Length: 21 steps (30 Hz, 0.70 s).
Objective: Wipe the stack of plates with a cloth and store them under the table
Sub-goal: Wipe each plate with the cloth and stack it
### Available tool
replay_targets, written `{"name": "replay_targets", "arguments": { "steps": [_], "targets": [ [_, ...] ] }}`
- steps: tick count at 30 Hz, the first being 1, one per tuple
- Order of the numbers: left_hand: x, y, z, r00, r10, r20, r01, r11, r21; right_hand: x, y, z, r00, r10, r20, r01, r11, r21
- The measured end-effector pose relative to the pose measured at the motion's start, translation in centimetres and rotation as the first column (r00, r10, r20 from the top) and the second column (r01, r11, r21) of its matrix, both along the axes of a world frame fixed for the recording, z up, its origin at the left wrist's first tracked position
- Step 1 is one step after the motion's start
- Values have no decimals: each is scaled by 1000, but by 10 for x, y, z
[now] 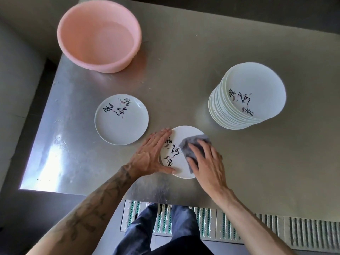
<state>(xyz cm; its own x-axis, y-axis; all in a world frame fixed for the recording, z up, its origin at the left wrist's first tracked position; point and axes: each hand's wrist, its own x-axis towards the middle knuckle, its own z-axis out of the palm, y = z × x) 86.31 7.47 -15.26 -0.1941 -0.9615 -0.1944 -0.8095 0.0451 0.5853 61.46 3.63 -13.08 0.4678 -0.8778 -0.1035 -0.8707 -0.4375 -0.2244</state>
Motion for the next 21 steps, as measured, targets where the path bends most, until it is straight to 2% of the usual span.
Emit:
{"name": "replay_targets", "arguments": {
  "steps": [2,5,9,11,14,17,19,21],
  "targets": [
    [-1,0,1,1000,-10,13,10,1000,3,-13,28,1,1000,15,26,-15,1000,25],
    [0,-1,3,999,-23,29,22,999,29,-11,41,2,991,125,41,-127,990,53],
    [-5,0,3,998,-22,62,20,999,43,14,4,3,996,-78,46,75,996,54],
    [-6,0,2,998,-9,63,7,1000,29,35,-13,2,995,-77,65,72,994,82],
    [-6,0,3,999,9,43,-8,1000,-6,54,-14,0,983,119,139,-136,984,117],
    [-4,0,1,999,-4,39,4,1000,-16,37,-1,-2,909,388,153,-399,916,47],
    [-4,1,1,998,-26,63,25,1000,14,20,4,-5,875,460,151,-472,880,50],
    [-5,1,1,997,-23,77,21,999,24,15,1,-7,883,451,131,-461,885,64]
  ]
}}
